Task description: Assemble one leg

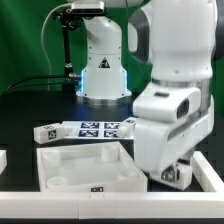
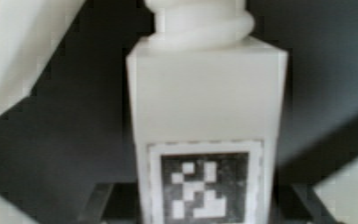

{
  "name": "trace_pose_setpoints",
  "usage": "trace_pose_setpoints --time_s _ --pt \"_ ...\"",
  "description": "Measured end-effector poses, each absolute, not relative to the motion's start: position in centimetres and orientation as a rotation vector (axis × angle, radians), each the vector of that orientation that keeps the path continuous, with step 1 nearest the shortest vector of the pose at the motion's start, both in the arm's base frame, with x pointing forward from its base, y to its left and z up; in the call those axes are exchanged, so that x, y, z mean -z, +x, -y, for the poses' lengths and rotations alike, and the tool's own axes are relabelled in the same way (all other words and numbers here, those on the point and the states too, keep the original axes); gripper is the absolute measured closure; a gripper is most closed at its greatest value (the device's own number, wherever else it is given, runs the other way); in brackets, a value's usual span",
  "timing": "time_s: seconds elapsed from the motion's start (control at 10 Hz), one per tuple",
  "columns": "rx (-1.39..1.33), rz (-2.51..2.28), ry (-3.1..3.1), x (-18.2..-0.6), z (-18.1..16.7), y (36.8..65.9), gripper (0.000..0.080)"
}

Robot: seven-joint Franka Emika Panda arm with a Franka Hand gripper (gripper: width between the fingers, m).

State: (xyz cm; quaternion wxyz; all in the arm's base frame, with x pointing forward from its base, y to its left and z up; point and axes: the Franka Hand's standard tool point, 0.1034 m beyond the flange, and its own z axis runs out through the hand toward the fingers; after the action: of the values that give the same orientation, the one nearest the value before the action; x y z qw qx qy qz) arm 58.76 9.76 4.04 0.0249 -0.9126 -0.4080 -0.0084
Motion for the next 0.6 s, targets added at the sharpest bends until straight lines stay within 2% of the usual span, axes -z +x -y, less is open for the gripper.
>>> trace_pose_setpoints --time_s 0.3,0.4,0.6 --pt "0.051 1.302 -2.838 -8.8 -7.6 54.5 0.0515" --pt "0.032 1.277 -2.838 -8.1 -6.2 53.9 0.0515" --pt "0.032 1.271 -2.84 -8.0 -6.5 54.2 0.0514"
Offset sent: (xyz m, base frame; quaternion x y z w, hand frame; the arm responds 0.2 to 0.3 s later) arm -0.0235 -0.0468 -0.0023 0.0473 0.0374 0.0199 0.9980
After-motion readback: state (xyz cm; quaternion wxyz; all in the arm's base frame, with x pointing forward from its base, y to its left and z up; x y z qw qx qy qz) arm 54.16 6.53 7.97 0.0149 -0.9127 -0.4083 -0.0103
